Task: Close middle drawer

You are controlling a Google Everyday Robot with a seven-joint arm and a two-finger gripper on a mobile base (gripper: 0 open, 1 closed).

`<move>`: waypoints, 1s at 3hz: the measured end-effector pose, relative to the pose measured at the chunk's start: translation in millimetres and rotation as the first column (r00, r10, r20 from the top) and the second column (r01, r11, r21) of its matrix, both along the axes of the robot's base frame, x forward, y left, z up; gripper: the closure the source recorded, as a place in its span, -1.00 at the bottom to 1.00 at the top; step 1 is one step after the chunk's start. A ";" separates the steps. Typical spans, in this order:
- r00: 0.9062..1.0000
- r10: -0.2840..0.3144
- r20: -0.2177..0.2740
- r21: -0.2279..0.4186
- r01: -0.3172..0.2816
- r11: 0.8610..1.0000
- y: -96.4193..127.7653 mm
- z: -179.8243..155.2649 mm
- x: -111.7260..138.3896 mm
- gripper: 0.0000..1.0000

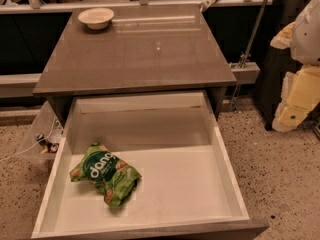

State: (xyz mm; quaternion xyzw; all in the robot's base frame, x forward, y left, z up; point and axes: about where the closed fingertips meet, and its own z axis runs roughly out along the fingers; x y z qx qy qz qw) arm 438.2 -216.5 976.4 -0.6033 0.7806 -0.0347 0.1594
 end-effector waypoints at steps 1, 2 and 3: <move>1.000 0.000 0.000 0.000 0.000 1.000 0.0 0.0 0.0 -1.00; 1.000 -0.022 0.000 0.066 0.022 0.998 -1.9 -7.5 6.9 -1.00; 0.999 -0.027 0.038 0.178 0.020 0.984 3.0 -15.0 10.2 -1.00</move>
Offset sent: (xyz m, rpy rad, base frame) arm 0.0172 -0.0072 -0.0226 0.1683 0.0178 -0.0578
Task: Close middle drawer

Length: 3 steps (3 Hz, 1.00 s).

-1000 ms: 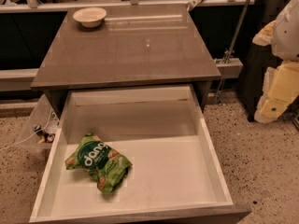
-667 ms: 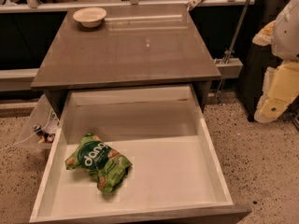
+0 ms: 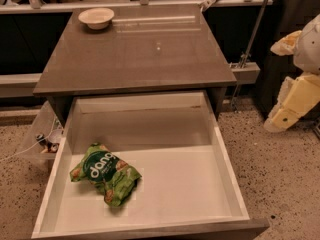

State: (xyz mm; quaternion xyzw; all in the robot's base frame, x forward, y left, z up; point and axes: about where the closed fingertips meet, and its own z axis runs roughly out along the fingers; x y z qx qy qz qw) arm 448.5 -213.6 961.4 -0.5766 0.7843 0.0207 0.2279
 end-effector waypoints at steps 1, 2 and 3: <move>0.999 -0.003 0.042 0.090 0.000 0.996 9.7 -8.3 3.2 -1.00; 0.996 0.070 0.064 0.091 -0.076 0.993 34.3 -17.6 -3.3 -1.00; 0.995 0.071 0.065 0.091 -0.076 0.993 34.6 -17.3 -3.2 -1.00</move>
Offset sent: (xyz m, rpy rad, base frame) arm -0.0095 0.0601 -0.0309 0.0991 -0.0756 0.1550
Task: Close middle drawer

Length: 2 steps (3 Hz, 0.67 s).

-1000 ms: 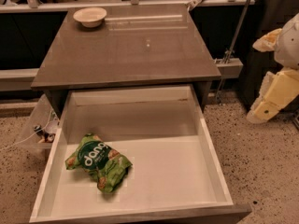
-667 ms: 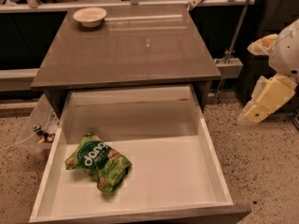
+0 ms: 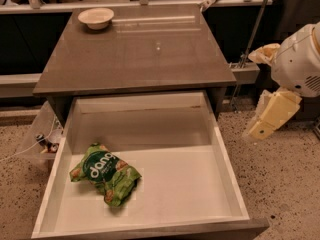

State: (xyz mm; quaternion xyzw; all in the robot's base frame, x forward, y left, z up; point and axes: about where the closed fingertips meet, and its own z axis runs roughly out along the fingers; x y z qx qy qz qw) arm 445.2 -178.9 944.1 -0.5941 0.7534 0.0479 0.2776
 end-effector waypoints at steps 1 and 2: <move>0.999 0.042 -0.021 -0.015 -0.043 0.999 15.3 -12.9 -4.0 -1.00; 0.994 0.100 -0.048 -0.025 -0.102 0.994 34.6 -29.8 -10.4 -1.00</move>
Offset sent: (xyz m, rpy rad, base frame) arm -0.0171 0.0563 -0.0552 -0.0374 0.0894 0.1740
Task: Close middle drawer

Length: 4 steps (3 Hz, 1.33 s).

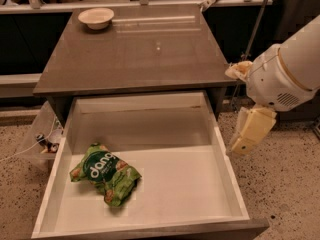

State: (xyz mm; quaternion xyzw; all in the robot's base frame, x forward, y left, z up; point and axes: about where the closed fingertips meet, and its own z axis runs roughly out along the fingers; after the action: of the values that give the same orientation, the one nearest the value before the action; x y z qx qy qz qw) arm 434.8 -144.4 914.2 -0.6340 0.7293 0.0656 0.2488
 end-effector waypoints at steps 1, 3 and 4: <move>0.999 0.047 -0.026 -0.015 -0.048 0.999 13.4 -14.6 -5.6 -1.00; 0.984 0.143 -0.103 0.128 -0.130 0.983 14.6 -37.5 -4.4 -1.00; 0.972 0.197 -0.124 0.235 -0.164 0.958 13.6 -44.2 0.1 -1.00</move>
Offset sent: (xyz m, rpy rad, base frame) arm -0.0041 0.0151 -0.0441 0.1242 0.1403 0.1375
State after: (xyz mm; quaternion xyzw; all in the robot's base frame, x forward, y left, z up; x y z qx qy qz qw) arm 434.9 -130.8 870.0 -0.6595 0.6725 0.2160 0.2572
